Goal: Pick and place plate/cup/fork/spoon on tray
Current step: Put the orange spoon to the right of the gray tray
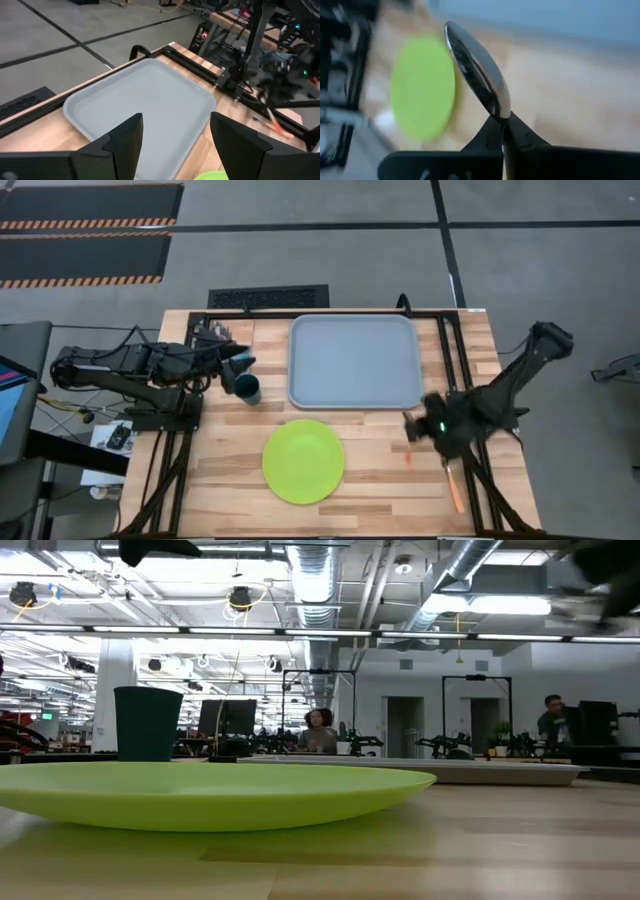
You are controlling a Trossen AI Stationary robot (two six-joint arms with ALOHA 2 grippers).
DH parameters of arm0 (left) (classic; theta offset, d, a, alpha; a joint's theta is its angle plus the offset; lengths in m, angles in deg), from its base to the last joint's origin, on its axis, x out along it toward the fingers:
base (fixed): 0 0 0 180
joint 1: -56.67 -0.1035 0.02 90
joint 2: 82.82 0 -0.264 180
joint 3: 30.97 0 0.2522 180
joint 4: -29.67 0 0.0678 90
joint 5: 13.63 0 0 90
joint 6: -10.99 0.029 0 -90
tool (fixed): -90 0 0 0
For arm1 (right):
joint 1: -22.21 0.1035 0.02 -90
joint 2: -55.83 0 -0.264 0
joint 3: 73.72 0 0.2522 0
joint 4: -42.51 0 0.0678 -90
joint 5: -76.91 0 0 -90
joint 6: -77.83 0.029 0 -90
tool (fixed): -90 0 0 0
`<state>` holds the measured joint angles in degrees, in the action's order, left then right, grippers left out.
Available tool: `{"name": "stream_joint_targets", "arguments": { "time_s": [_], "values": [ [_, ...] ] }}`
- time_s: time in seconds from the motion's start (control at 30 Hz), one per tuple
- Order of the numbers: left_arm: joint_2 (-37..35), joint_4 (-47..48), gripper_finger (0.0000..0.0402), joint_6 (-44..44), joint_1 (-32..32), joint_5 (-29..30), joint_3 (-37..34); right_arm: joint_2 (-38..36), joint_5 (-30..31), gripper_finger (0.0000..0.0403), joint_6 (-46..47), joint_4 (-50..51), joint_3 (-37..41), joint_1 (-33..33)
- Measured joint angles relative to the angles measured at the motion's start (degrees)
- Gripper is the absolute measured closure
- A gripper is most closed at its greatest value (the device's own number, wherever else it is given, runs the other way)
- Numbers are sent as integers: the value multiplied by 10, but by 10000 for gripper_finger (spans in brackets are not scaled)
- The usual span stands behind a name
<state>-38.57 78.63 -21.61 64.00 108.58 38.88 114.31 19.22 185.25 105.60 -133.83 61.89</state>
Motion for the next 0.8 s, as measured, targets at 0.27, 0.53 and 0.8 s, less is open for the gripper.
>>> {"name": "stream_joint_targets", "arguments": {
  "time_s": [0.27,0.53,0.8],
  "values": [
    [0,-2,184,0,0,10,0,-111,-112,396,-357,-3,39,-331],
    [0,-1,184,2,0,14,0,-154,-478,395,-660,-199,136,-719],
    [0,-1,184,7,0,16,0,3,-667,395,-795,-277,160,-904]
  ]
}}
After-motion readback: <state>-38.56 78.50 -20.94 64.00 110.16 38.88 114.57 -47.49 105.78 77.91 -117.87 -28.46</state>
